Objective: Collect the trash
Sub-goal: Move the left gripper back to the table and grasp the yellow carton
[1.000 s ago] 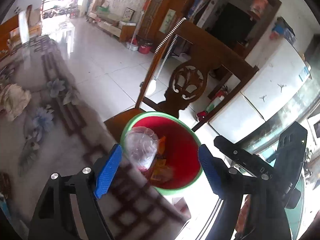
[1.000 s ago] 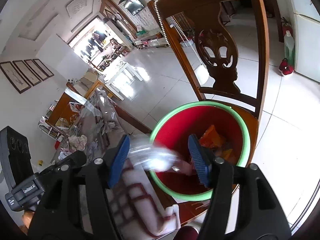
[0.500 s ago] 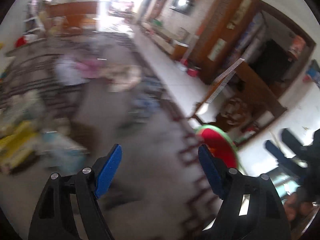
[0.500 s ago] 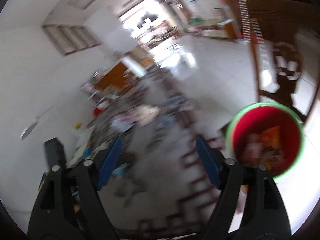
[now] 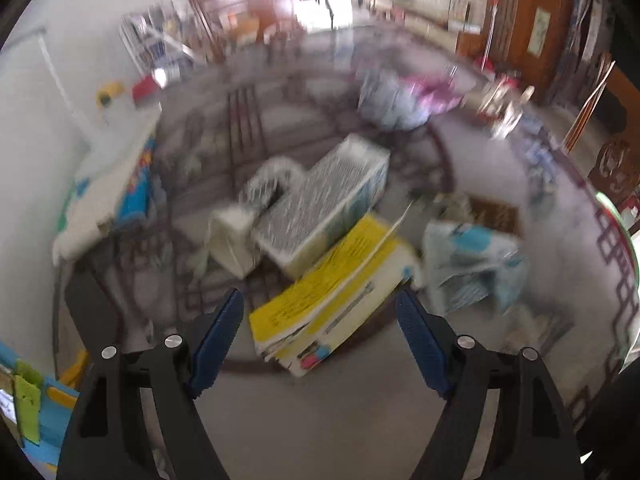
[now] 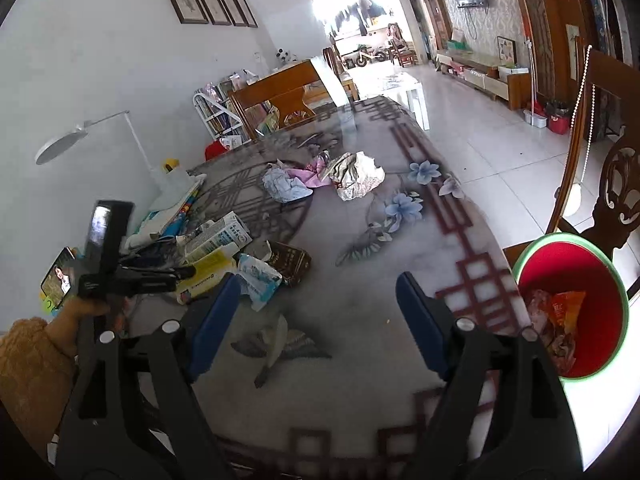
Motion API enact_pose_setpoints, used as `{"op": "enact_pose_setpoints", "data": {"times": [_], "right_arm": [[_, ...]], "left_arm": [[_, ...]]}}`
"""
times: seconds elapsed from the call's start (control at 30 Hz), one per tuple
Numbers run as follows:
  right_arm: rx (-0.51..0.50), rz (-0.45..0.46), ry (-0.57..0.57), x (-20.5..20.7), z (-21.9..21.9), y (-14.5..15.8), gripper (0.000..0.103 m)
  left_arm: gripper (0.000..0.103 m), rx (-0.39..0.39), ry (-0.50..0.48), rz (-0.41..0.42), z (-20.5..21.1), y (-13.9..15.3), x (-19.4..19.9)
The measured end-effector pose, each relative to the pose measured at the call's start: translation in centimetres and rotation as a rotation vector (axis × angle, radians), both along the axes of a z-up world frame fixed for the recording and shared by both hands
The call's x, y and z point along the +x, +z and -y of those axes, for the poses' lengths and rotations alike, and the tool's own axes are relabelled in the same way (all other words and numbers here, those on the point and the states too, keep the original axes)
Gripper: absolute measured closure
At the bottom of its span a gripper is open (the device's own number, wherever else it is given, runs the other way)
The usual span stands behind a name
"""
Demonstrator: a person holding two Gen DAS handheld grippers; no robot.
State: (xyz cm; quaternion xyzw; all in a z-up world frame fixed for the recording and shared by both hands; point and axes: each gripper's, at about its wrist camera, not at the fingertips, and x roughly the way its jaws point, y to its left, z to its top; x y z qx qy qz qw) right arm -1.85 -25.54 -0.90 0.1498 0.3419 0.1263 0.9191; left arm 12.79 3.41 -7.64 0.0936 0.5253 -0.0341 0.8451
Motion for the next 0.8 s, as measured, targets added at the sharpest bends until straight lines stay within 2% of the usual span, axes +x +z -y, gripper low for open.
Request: {"op": "enact_pose_setpoints", "data": {"times": [0.13, 0.23, 0.27, 0.37, 0.4, 0.47, 0.67, 0.77, 0.8], "right_arm": [[0.029, -0.004, -0.018, -0.3, 0.8, 0.0, 0.024], [0.040, -0.003, -0.020, -0.3, 1.0, 0.0, 0.024], [0.039, -0.003, -0.019, -0.3, 1.0, 0.1, 0.024], [0.038, -0.006, -0.015, -0.3, 1.0, 0.1, 0.022], [0.039, -0.005, -0.013, -0.3, 1.0, 0.1, 0.021], [0.040, -0.006, -0.012, -0.3, 1.0, 0.1, 0.021], [0.038, -0.014, -0.013, -0.1, 0.9, 0.0, 0.020], [0.039, -0.017, -0.016, -0.1, 0.9, -0.1, 0.020], [0.040, -0.017, -0.017, -0.1, 1.0, -0.1, 0.020]], "left_arm": [[0.028, 0.039, 0.003, -0.071, 0.4, -2.6, 1.1], [0.036, 0.039, 0.013, -0.085, 0.6, -3.3, 1.1], [0.041, 0.034, 0.015, -0.083, 0.6, -3.3, 1.0], [0.068, 0.036, 0.016, -0.078, 0.5, -2.6, -0.2], [0.069, 0.003, 0.013, -0.085, 0.2, -2.2, -0.9], [0.069, -0.031, 0.008, -0.099, 0.0, -1.8, -2.2], [0.065, -0.045, -0.036, -0.096, 0.4, -1.1, -4.1], [0.045, -0.029, -0.048, -0.084, 1.0, -1.0, -3.4], [0.041, -0.029, -0.061, -0.088, 1.5, -1.1, -3.0]]}}
